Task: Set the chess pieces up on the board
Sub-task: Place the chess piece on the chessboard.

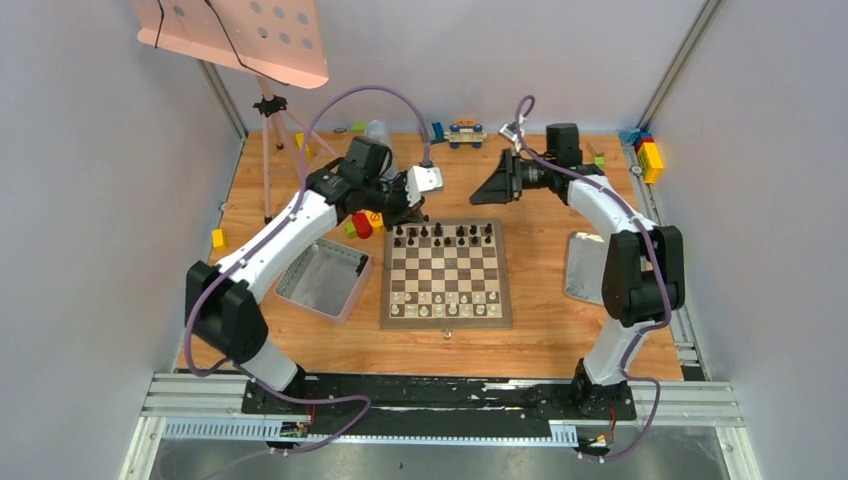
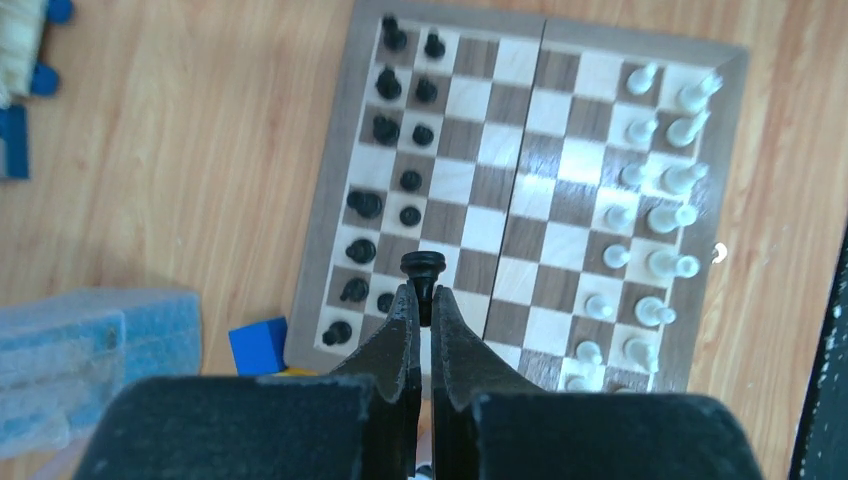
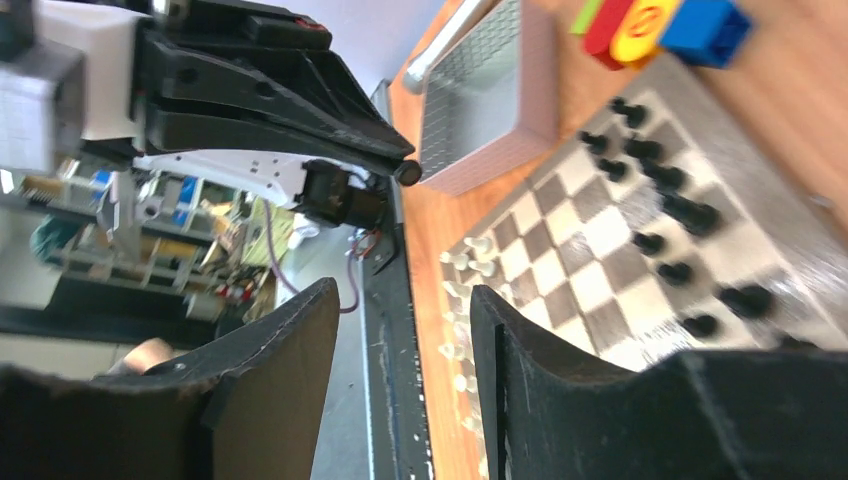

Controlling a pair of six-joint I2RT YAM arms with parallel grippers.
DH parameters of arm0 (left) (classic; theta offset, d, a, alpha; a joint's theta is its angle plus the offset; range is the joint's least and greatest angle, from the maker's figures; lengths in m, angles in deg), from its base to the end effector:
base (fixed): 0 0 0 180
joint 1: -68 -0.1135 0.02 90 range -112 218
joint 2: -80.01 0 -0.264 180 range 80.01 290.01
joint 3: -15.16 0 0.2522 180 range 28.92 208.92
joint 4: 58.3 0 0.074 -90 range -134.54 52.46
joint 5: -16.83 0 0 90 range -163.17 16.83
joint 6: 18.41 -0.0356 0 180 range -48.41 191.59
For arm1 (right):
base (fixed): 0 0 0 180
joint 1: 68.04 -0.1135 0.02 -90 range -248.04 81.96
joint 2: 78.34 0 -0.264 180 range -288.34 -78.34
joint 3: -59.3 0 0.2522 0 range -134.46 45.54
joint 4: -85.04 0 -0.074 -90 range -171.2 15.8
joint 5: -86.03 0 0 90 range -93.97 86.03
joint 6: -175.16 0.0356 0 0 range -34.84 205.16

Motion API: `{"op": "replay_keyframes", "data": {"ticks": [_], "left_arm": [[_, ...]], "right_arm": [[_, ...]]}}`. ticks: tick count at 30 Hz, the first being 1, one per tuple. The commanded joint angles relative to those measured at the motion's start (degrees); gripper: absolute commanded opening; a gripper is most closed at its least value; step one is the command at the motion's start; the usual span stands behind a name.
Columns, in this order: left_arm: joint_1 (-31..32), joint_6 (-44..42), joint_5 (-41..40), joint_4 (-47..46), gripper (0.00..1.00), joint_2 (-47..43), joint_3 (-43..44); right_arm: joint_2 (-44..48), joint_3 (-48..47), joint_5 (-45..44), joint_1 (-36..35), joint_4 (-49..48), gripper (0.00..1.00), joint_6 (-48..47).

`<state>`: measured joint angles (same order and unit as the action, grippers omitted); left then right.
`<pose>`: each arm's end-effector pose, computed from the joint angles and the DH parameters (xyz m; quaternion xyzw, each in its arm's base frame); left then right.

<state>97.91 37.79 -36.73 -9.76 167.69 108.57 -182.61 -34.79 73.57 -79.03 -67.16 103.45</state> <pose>0.2803 -0.1856 0.3327 0.5657 0.6733 -0.2735 0.3897 0.3838 0.1099 0.2745 -0.2294 0.7168 0.6309 0.1886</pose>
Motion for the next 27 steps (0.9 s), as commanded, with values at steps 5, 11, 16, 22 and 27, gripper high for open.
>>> {"op": "replay_keyframes", "data": {"ticks": [5, 11, 16, 22, 27], "left_arm": [[4.74, -4.80, -20.15, 22.75, 0.00, 15.65, 15.26], [7.58, -4.68, -27.45, 31.35, 0.00, 26.14, 28.23], [9.69, -4.69, -31.62, 37.10, 0.00, 34.46, 36.68], [11.65, -4.89, -35.39, 42.75, 0.00, 40.60, 44.37], [12.74, -5.38, -38.77, 43.38, 0.00, 42.99, 45.93]], "right_arm": [[10.51, 6.07, -2.12, 11.30, 6.64, 0.52, -12.25], [15.13, 12.05, -2.25, 16.41, 7.01, 0.51, -15.66], [16.28, 14.39, -1.19, 18.25, 6.89, 0.51, -16.81], [16.31, 14.79, 0.64, 19.97, 6.90, 0.50, -16.97], [16.01, 14.90, 1.80, 20.30, 6.87, 0.50, -17.00]]}}
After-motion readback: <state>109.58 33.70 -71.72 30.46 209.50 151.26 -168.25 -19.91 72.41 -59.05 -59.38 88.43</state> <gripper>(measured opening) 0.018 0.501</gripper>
